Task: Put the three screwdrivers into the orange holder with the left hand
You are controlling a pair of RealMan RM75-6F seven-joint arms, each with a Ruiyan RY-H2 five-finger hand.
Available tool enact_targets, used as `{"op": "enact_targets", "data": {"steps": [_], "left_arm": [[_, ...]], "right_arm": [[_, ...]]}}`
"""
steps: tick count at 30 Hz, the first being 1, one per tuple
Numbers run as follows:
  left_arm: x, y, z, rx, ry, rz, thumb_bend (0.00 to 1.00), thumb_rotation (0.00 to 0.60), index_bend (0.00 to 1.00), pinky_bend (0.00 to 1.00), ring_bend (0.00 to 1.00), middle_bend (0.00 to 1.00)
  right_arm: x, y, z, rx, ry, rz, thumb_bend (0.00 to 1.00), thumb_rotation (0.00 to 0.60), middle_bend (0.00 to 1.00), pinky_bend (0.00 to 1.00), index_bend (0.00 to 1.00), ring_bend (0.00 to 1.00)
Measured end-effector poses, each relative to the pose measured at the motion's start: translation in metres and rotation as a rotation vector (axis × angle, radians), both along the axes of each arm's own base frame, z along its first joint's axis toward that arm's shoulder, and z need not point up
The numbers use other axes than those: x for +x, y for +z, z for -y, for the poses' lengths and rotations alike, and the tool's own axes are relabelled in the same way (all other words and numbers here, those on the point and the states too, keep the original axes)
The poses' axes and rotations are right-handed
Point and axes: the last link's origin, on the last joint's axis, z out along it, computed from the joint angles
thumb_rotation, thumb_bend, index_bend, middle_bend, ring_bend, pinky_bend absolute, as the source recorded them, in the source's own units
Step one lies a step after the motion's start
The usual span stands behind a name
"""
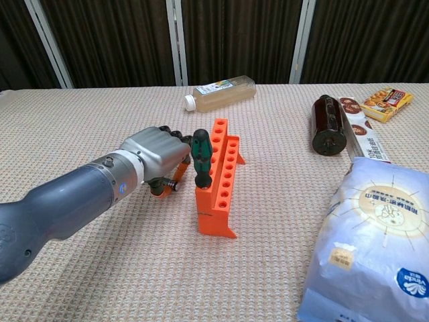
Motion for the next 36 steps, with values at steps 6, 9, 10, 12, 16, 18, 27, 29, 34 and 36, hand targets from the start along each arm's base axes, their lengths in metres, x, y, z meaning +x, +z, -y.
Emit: {"op": "enact_targets", "data": {"steps": [6,9,10,12,16,18,27,29,34,36], "left_arm": [[0.0,-0.001,0.001,0.003,-0.008,0.017,0.53,0.6,0.7,0.0,0.0,0.05],[0.001,0.003,0.002,0.009,-0.004,0.06,0.57,0.6,0.72,0.0,0.0,0.07],[0.001,0.005,0.002,0.011,-0.003,0.079,0.57,0.6,0.72,0.0,0.0,0.08],[0.002,0.011,0.002,0.015,0.002,0.132,0.59,0.6,0.73,0.0,0.0,0.08],[0.002,0.027,0.002,0.019,0.026,0.244,0.59,0.6,0.73,0.0,0.0,0.09],[0.001,0.037,0.002,0.018,0.046,0.31,0.59,0.6,0.73,0.0,0.0,0.1],[0.0,0.089,0.003,-0.027,0.181,0.695,0.59,0.6,0.72,0.0,0.0,0.11],[0.0,0.102,0.004,-0.038,0.207,0.796,0.59,0.6,0.72,0.0,0.0,0.12],[-0.001,0.127,0.005,-0.068,0.262,1.015,0.6,0.6,0.71,0.0,0.0,0.12],[-0.001,0.136,0.006,-0.086,0.286,1.103,0.6,0.6,0.71,0.0,0.0,0.12]], "right_arm": [[0.0,0.0,0.0,-0.001,0.001,0.002,0.0,0.6,0.0,0.0,0.0,0.0],[0.0,0.0,0.0,-0.003,0.006,0.004,0.0,0.6,0.0,0.0,0.0,0.0],[0.0,0.0,-0.001,-0.003,0.008,0.004,0.0,0.6,0.0,0.0,0.0,0.0],[0.0,0.0,-0.001,-0.003,0.009,0.005,0.0,0.6,0.0,0.0,0.0,0.0],[0.0,0.0,-0.001,-0.003,0.014,0.007,0.0,0.6,0.0,0.0,0.0,0.0],[0.0,0.0,-0.002,-0.003,0.017,0.009,0.0,0.6,0.0,0.0,0.0,0.0],[0.001,-0.002,-0.001,0.003,0.027,0.011,0.0,0.6,0.0,0.0,0.0,0.0],[0.002,-0.002,-0.001,0.004,0.028,0.012,0.0,0.6,0.0,0.0,0.0,0.0],[0.002,-0.002,-0.001,0.002,0.028,0.012,0.0,0.6,0.0,0.0,0.0,0.0],[0.002,-0.002,-0.001,0.002,0.028,0.013,0.0,0.6,0.0,0.0,0.0,0.0]]}}
